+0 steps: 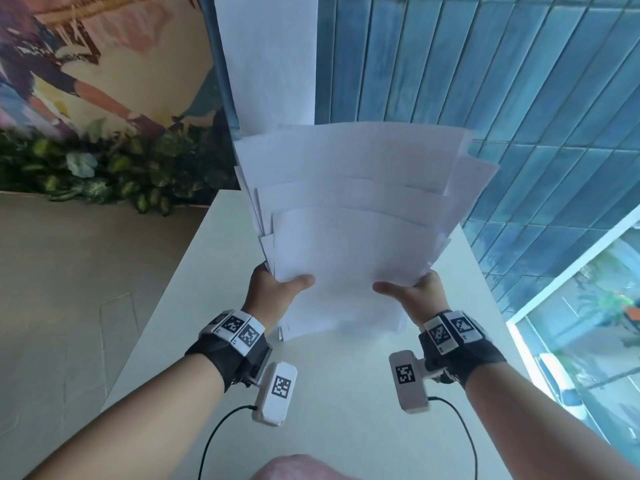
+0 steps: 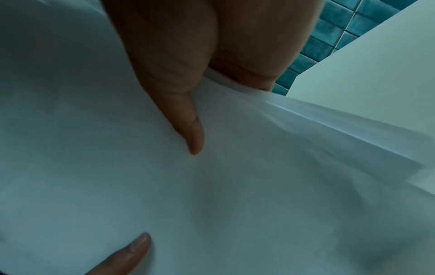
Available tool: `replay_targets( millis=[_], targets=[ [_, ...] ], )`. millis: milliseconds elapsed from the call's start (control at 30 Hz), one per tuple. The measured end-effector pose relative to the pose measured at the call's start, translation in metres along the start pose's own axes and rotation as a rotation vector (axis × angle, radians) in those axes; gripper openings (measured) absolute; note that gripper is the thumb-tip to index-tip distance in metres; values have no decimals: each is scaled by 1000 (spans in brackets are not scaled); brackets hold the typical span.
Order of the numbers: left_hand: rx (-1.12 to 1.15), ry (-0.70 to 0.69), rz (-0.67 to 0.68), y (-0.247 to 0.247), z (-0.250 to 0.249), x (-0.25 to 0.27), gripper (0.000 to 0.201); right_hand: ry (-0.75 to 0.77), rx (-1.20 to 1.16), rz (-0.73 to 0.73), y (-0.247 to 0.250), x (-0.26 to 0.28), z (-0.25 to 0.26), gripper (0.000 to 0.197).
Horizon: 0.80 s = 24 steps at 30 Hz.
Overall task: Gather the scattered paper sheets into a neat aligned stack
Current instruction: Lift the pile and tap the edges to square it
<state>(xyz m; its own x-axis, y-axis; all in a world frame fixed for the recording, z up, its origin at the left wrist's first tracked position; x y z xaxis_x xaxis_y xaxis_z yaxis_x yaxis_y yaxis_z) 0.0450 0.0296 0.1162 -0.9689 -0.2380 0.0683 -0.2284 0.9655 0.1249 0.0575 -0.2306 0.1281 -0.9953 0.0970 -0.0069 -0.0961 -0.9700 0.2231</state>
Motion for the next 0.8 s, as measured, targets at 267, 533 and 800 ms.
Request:
replay_targets(
  millis=[267, 533, 800],
  targets=[
    [6, -41, -72, -2, -3, 0, 19, 58, -7, -47, -2, -6, 5, 23],
    [-27, -106, -84, 1, -7, -6, 63, 135, -20, -64, -1, -14, 3, 61],
    [-74, -89, -54, 1, 3, -8, 67, 27, -32, 4, -2, -18, -21, 47]
  ],
)
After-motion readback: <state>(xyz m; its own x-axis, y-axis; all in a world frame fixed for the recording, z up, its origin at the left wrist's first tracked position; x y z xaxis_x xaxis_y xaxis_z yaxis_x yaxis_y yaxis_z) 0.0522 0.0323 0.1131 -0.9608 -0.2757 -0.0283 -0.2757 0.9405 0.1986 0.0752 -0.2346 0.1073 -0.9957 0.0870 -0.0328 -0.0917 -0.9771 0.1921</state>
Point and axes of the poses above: each hand's wrist, its own x-axis away from the middle knuckle, its own y-axis out of the back of the hand, z = x × y, the point moved 7 cm from there along -x, towards the middle knuckle, and after that the axes turned 1 degree about z, right-handed, at the moved point
